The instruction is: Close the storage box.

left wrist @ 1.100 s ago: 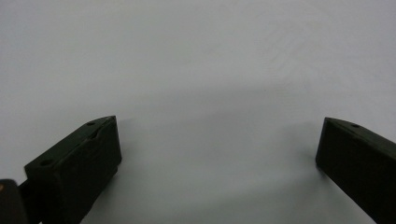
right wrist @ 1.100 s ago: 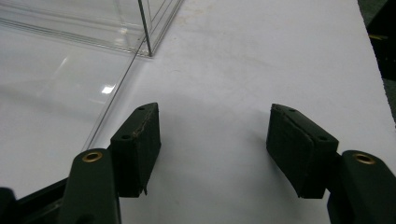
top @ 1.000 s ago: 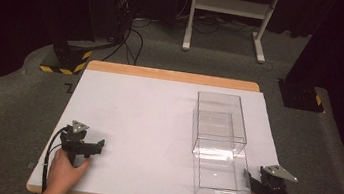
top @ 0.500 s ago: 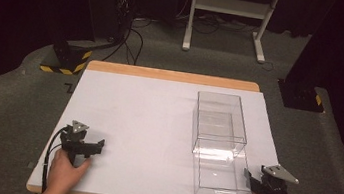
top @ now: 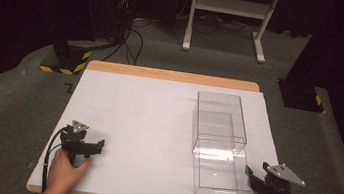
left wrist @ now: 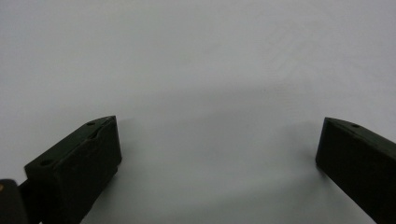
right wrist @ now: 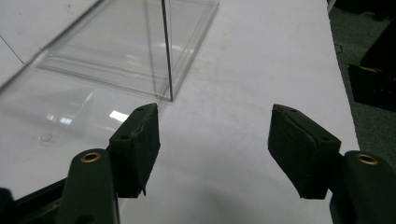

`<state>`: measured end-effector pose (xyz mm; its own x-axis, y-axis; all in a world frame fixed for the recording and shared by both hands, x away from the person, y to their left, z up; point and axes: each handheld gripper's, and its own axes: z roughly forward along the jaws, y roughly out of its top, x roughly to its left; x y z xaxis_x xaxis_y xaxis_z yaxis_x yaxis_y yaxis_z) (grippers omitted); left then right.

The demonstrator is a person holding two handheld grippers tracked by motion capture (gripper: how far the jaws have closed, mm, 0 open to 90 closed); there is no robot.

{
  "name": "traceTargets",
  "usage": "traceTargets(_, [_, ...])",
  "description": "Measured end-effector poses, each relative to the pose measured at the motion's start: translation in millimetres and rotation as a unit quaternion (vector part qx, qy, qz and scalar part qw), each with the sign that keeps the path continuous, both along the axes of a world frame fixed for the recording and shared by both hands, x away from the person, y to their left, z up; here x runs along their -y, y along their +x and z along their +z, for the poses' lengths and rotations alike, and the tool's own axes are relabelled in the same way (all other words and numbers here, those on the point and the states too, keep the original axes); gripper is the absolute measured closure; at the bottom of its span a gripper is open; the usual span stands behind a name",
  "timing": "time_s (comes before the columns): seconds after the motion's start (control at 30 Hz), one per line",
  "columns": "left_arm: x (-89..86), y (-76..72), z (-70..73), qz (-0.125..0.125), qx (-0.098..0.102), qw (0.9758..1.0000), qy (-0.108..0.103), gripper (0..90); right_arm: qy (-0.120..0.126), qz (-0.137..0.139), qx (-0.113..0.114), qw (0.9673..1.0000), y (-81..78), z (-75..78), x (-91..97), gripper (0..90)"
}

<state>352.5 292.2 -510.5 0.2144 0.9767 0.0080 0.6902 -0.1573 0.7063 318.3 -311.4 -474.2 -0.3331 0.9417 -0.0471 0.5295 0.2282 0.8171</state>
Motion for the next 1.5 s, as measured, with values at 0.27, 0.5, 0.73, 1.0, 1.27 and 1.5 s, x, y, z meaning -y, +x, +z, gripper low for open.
traceTargets(0.27, [0.0, 0.0, 0.0, 0.000, 0.000, 1.0000, 0.000, 0.3, 0.006, 0.001, 0.017, 0.9998, -5.5, 10.2, 0.7, 34.4])
traceTargets(0.5, [0.0, 0.0, 0.0, 0.000, 0.000, 1.0000, 0.000, 0.3, 0.015, 0.000, 0.031, 0.9994, -11.7, 19.0, 2.0, 34.5])
traceTargets(0.73, [0.0, 0.0, 0.0, 0.000, 0.000, 1.0000, 0.000, 0.3, 0.024, -0.001, 0.044, 0.9987, -16.5, 26.7, 4.0, 34.5])
traceTargets(1.0, [0.0, 0.0, 0.0, 0.000, 0.000, 1.0000, 0.000, 0.3, 0.030, 0.001, 0.058, 0.9979, -22.2, 33.8, 3.9, 34.4])
traceTargets(1.27, [0.0, 0.0, 0.0, 0.000, 0.000, 1.0000, 0.000, 0.3, 0.038, 0.004, 0.065, 0.9972, -27.9, 39.0, 3.9, 34.4])
traceTargets(1.5, [0.0, 0.0, 0.0, 0.000, 0.000, 1.0000, 0.000, 0.3, 0.049, 0.006, 0.069, 0.9964, -37.0, 43.4, 4.3, 34.3])
